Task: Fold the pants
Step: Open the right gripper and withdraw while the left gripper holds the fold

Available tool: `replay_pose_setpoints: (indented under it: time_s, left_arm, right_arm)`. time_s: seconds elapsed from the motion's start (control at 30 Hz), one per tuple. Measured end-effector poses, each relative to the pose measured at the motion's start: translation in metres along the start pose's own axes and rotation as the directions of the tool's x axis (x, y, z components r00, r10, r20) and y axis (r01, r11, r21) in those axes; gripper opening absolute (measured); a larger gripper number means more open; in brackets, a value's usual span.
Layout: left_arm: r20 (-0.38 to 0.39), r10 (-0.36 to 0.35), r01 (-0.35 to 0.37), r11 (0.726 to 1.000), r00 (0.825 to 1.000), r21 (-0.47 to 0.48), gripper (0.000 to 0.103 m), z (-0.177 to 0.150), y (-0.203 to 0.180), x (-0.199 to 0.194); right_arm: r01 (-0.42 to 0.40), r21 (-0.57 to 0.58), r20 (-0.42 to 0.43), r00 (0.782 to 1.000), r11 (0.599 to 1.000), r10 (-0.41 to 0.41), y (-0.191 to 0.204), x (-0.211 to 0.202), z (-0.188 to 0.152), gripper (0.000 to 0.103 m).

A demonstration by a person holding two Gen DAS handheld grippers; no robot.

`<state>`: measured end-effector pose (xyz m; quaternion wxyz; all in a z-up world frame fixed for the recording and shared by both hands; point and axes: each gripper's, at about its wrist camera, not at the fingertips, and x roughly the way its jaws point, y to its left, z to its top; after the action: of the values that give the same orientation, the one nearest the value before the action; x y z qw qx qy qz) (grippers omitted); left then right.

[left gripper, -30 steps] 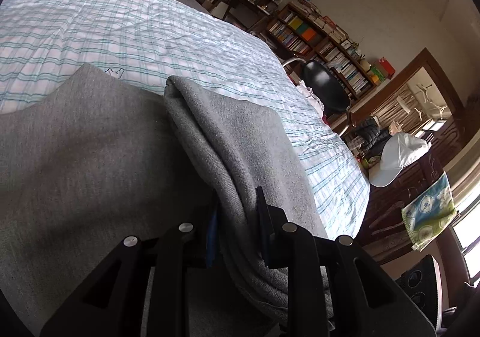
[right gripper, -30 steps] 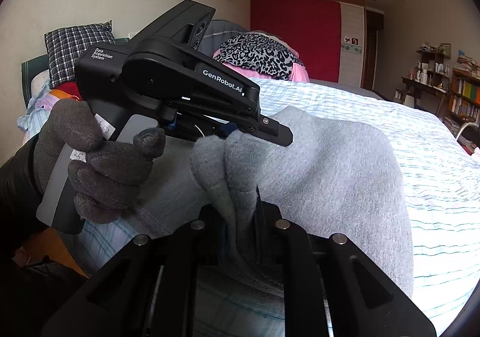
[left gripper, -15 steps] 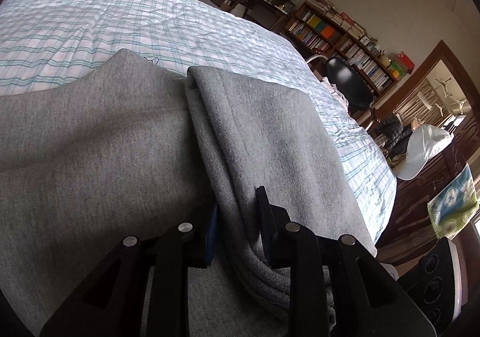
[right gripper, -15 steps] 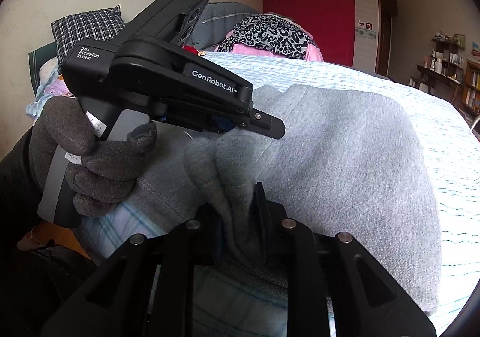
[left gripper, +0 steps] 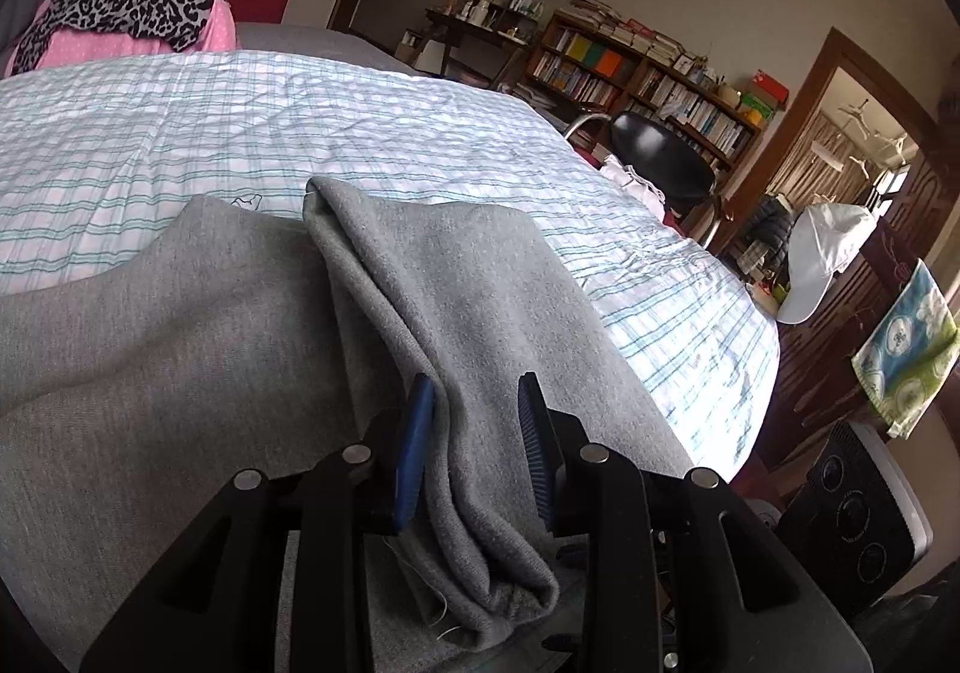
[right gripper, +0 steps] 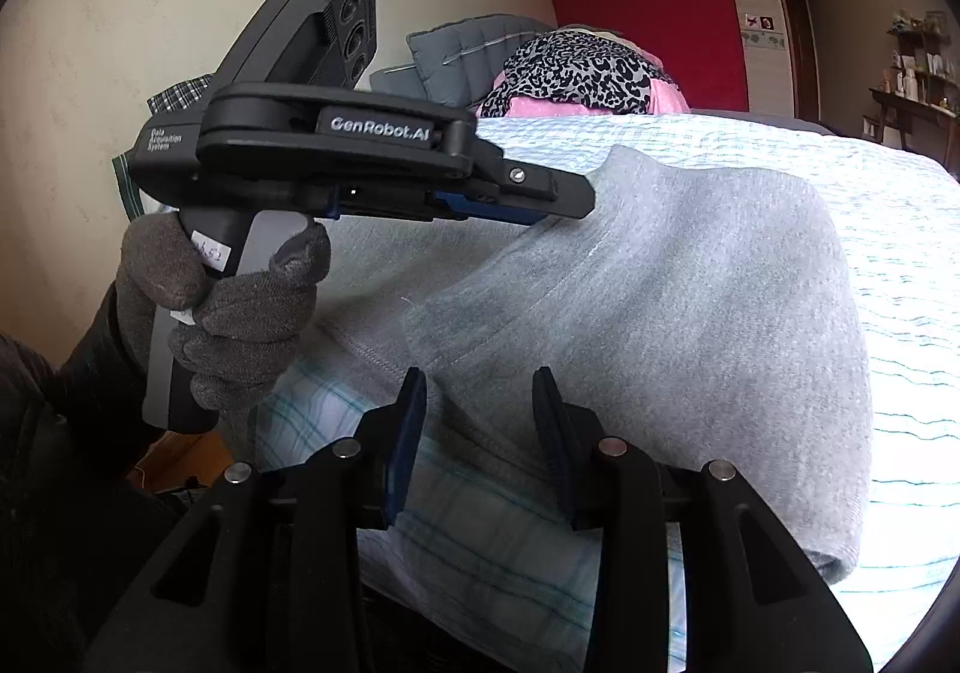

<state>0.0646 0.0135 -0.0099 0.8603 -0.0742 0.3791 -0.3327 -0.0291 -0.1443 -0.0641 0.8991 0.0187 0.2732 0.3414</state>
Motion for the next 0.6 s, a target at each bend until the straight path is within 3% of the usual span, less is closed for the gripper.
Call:
replay_pose_setpoints:
  time_s: [0.17,0.33,0.47,0.6]
  left_arm:
    - [0.028,0.031,-0.032,0.999,0.999,0.027,0.03,-0.002,-0.008,-0.013]
    - [0.051,0.017,-0.02,0.998,0.999,0.052,0.031,-0.005,-0.017,-0.021]
    - [-0.007,-0.017,0.018,0.997,1.0,0.075,0.031,-0.016,-0.025,-0.005]
    - [-0.102,0.028,-0.02,0.996,0.994,0.081,0.031,-0.034,-0.022,0.02]
  right_arm:
    - [0.041,0.113,0.053,0.998,0.993,-0.047,-0.03,-0.03,0.001,0.038]
    - [0.2,0.199,0.056,0.975,0.959,-0.215,-0.06,-0.04,-0.001,0.038]
    - [0.241,0.193,0.03,0.967,0.951,-0.252,-0.069,-0.039,-0.008,0.038]
    - [0.265,0.167,0.009,0.963,0.95,-0.27,-0.07,-0.034,-0.016,0.038]
